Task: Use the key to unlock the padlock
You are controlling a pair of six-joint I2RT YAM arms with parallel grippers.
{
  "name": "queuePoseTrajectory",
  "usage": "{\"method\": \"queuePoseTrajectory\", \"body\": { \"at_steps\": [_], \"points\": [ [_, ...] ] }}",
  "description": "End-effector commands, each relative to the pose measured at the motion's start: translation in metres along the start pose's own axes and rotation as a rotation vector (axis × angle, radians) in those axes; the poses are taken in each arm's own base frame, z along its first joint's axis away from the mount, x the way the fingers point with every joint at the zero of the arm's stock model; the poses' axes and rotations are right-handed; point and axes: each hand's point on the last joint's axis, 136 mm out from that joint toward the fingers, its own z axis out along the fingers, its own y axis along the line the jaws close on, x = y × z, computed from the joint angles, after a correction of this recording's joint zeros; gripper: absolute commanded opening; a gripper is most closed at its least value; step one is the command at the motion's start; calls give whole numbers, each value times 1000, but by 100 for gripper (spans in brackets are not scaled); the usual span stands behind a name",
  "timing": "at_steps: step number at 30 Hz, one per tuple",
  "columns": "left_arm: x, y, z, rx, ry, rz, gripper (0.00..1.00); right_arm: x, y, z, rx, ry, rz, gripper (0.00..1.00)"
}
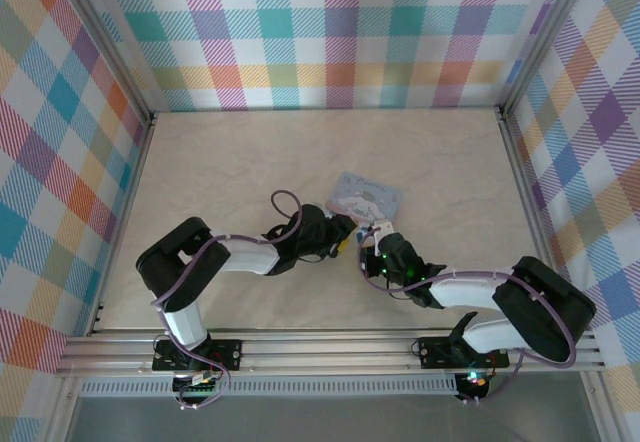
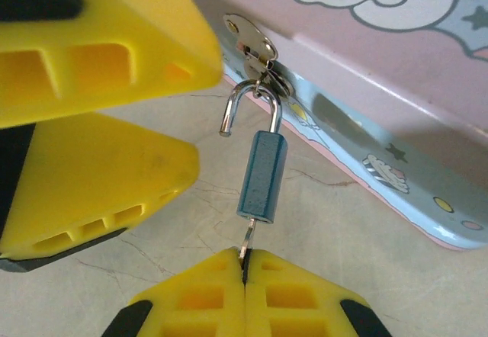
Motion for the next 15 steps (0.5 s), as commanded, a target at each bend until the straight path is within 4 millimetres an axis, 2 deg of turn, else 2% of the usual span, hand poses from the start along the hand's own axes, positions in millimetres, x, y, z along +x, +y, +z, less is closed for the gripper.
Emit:
{"method": "queuePoseTrajectory", "body": {
  "at_steps": [1,6,11,15],
  "points": [
    [-14,-17,-19,29,-48,55,58,0,-6,-3,-24,-9,118,0],
    [-42,-21,-43,-19,-84,108,63,-3,-11,-6,-104,-3,298,0],
    [-74,-29,-69,-152,-130,266,71,-1,-11,-5,-164,49,423,0],
    [-92,-45,-70,-170,-121,358,74,3,-14,-3,-192,101,543,0]
  ]
}}
